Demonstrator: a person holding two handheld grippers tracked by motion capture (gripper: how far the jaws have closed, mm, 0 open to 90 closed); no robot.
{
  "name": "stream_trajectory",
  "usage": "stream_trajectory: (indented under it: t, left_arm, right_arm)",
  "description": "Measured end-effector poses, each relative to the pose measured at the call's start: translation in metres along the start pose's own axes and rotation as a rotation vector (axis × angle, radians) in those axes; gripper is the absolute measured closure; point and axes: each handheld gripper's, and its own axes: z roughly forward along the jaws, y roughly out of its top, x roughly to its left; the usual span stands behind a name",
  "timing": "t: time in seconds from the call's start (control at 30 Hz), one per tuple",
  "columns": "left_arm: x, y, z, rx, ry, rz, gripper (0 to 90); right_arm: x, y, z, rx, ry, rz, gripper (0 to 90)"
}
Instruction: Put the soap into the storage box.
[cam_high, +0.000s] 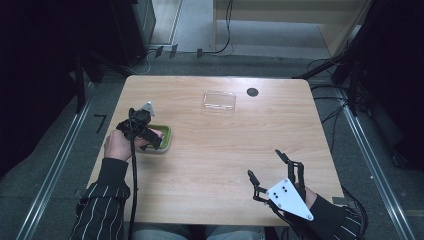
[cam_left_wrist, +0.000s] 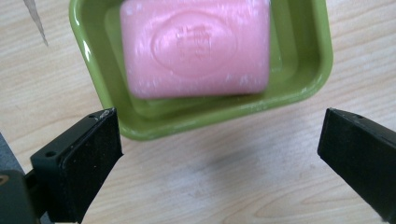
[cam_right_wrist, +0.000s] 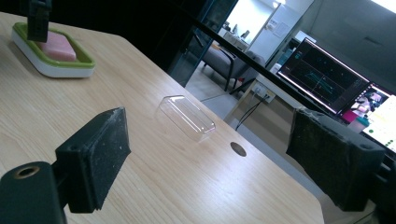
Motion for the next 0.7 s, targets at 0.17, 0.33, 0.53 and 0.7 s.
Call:
stream_trajectory:
  t: [0.17, 0.33, 0.53, 0.7]
  left_arm:
    - [-0.002, -0.009, 0.000, 0.005, 0.001, 0.005, 0.3]
    - [-0.002, -0.018, 0.000, 0.012, 0.000, 0.002, 0.3]
    - [-0.004, -0.029, 0.002, 0.028, 0.004, 0.012, 0.2]
    - [-0.004, -0.040, 0.002, 0.027, 0.013, 0.008, 0.0]
  right_arm:
    - [0.000, 0.000, 0.000, -0.003, 0.000, -0.005, 13.2]
    - [0.000, 0.000, -0.001, -0.003, -0.001, -0.006, 13.2]
    - [0.000, 0.000, 0.000, -0.003, -0.002, -0.005, 13.2]
    - [0.000, 0.000, -0.001, -0.004, -0.001, -0.005, 13.2]
